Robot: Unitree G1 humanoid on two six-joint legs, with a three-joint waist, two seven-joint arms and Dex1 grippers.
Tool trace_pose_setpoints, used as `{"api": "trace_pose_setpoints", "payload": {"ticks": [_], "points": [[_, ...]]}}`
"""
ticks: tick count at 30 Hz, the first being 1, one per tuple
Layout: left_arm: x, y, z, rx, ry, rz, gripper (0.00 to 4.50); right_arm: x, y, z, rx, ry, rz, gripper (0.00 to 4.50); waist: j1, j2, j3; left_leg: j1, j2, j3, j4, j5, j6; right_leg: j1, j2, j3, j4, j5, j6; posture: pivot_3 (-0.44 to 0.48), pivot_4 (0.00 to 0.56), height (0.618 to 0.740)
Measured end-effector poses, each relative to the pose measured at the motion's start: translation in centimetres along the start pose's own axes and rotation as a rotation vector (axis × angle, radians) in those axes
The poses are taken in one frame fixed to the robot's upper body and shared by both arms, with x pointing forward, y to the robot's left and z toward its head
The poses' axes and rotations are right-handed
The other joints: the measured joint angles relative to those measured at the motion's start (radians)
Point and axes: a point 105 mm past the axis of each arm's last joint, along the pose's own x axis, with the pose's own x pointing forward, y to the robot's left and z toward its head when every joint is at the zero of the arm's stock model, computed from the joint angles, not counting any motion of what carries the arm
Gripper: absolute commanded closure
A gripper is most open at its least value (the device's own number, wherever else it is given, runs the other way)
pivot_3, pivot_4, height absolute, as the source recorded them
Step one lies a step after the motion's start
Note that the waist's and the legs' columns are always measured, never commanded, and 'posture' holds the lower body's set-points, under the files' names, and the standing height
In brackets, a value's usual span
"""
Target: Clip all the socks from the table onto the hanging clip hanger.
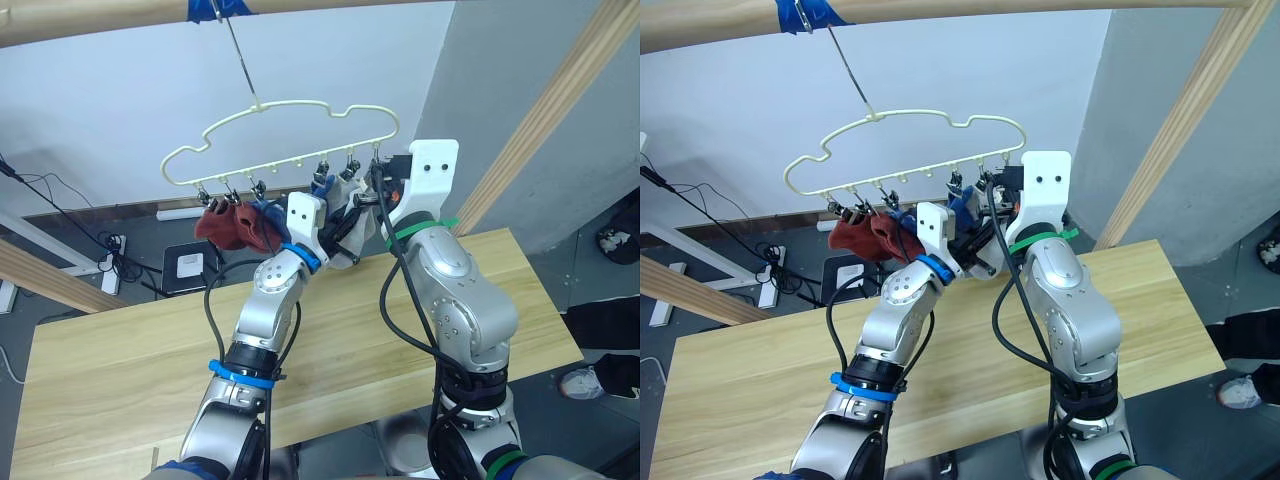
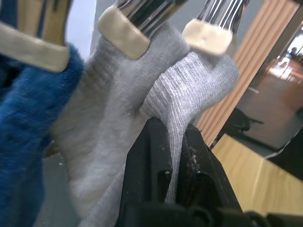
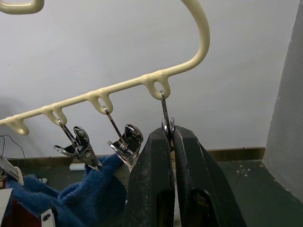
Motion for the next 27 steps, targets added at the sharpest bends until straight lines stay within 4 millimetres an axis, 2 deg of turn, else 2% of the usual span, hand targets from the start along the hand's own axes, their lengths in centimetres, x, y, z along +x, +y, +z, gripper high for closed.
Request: {"api": "trace_pose_setpoints", "payload": {"ticks": [10,11,12,17,18,19,24,27], "points": [[0.2,0.0,0.2,-0.023,-0.001,-0.001,4.5,-0.1,0.0,0.2,-0.001,-0.009,-0.003,4.5,0.0,0.0,0.0,0.0,0.0,0.0,0.0,0.0,0.0,0.0,0.0,0.0,0.0,0.0,0.0,-0.371,0.279,0.737],[0.2,0.0,0.2,-0.024,-0.002,0.001,4.5,-0.1,-0.1,0.3,-0.002,-0.011,-0.005,3.99,0.0,0.0,0.0,0.0,0.0,0.0,0.0,0.0,0.0,0.0,0.0,0.0,0.0,0.0,0.0,-0.37,0.28,0.737],[0.1,0.1,0.2,-0.024,-0.003,0.005,4.5,-0.2,-0.1,0.4,-0.004,-0.015,-0.011,3.76,0.0,0.0,0.0,0.0,0.0,0.0,0.0,0.0,0.0,0.0,0.0,0.0,0.0,0.0,0.0,-0.37,0.28,0.737],[0.1,0.2,0.2,-0.023,-0.005,0.008,4.5,-0.2,-0.4,0.4,-0.009,-0.016,-0.024,2.0,0.0,0.0,0.0,0.0,0.0,0.0,0.0,0.0,0.0,0.0,0.0,0.0,0.0,0.0,0.0,-0.367,0.28,0.737],[0.1,0.2,0.2,-0.021,-0.004,0.009,4.5,-0.2,-0.4,0.4,-0.01,-0.016,-0.026,2.0,0.0,0.0,0.0,0.0,0.0,0.0,0.0,0.0,0.0,0.0,0.0,0.0,0.0,0.0,0.0,-0.367,0.28,0.737],[0.1,0.3,0.2,-0.018,0.0,0.01,3.82,-0.2,-0.4,0.4,-0.01,-0.017,-0.026,1.98,0.0,0.0,0.0,0.0,0.0,0.0,0.0,0.0,0.0,0.0,0.0,0.0,0.0,0.0,0.0,-0.367,0.28,0.737],[-0.5,0.4,-0.3,0.025,0.045,-0.031,2.53,-0.2,-0.5,0.6,-0.013,-0.023,-0.016,1.98,0.0,0.0,0.0,0.0,0.0,0.0,0.0,0.0,0.0,0.0,0.0,0.0,0.0,0.0,0.0,-0.358,0.276,0.737],[-1.3,0.6,-0.9,0.062,0.079,-0.061,1.61,-0.5,-0.5,0.9,-0.031,-0.033,0.004,1.98,0.001,0.0,0.0,0.0,0.0,0.0,0.0,0.0,0.0,0.0,0.0,0.0,0.0,0.0,0.0,-0.351,0.272,0.737]]}}
